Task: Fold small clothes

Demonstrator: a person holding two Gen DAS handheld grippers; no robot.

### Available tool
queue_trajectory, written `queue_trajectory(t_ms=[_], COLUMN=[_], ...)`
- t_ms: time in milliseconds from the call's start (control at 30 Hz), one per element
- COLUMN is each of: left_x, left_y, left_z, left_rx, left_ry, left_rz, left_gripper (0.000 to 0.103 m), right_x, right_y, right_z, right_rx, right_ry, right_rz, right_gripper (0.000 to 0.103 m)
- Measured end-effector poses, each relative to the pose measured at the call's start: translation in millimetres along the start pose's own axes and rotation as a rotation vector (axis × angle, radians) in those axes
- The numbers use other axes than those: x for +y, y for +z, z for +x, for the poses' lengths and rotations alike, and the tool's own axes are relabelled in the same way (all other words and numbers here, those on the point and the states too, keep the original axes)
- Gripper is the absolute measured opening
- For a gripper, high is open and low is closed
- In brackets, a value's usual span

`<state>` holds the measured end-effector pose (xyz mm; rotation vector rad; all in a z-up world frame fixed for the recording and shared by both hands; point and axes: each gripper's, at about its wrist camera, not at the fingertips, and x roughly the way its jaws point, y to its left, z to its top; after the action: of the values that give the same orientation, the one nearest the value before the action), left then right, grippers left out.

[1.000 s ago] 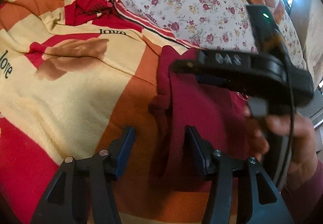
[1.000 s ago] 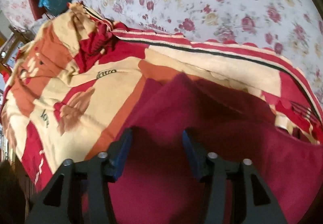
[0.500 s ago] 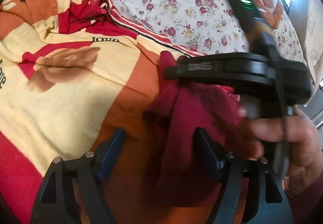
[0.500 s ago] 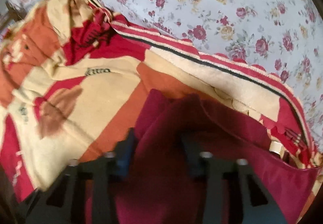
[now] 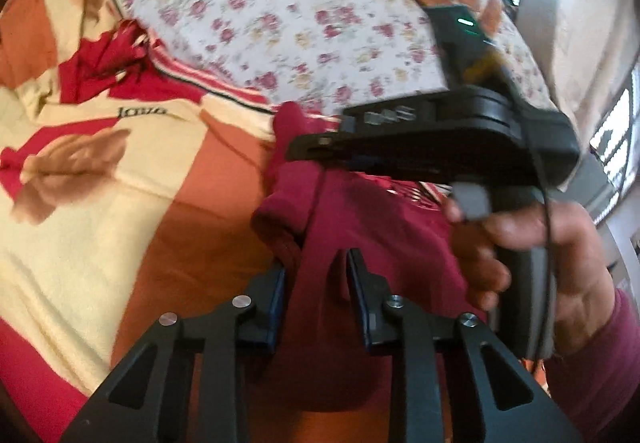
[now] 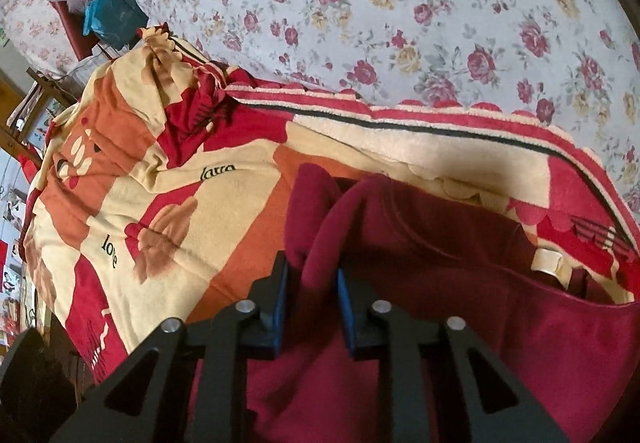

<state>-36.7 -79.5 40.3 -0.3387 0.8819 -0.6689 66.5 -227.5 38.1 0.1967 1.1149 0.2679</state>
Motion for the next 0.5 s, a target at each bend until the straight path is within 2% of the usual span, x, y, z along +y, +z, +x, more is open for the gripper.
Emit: queue_trajectory(t_ms=[133, 200, 333, 367, 400, 433, 500], left_x=[3, 6, 9, 10, 12, 15, 19], left_y=[1, 1, 1, 0, -2, -3, -4], left_z=[3, 3, 7, 7, 8, 9, 12], left_rx=[0.014, 0.018, 0.03, 0.035, 0.044, 0.05, 0.057], left_ry=[0.007, 0.005, 0.029, 0.035, 0.042, 0.045, 0.048], left_rz=[-0.003, -0.01, -0.009, -0.015, -0.027, -0.041, -0.069], left_gripper=[0.007, 0.007, 0.007, 0.007, 0.007, 0.007, 0.014], right_x=[15, 24, 36, 38, 38, 36, 30], right_y=[5, 6, 4, 3, 2, 1, -1], right_z=[13, 24, 43, 44, 44, 41, 33], right_rx=[0.039, 0.08, 0.113, 0.108, 0.099, 0.087, 0.065], right_ry=[-0.041, -0.072, -0.147, -0.161, -0.167, -0.172, -0.147], right_rz=[-0.04, -0.073, -0.127, -0.146, -0.155, -0.157, -0.151], right_gripper=[0.042, 0.059, 0.06, 0.058, 0.047, 0.041, 0.028])
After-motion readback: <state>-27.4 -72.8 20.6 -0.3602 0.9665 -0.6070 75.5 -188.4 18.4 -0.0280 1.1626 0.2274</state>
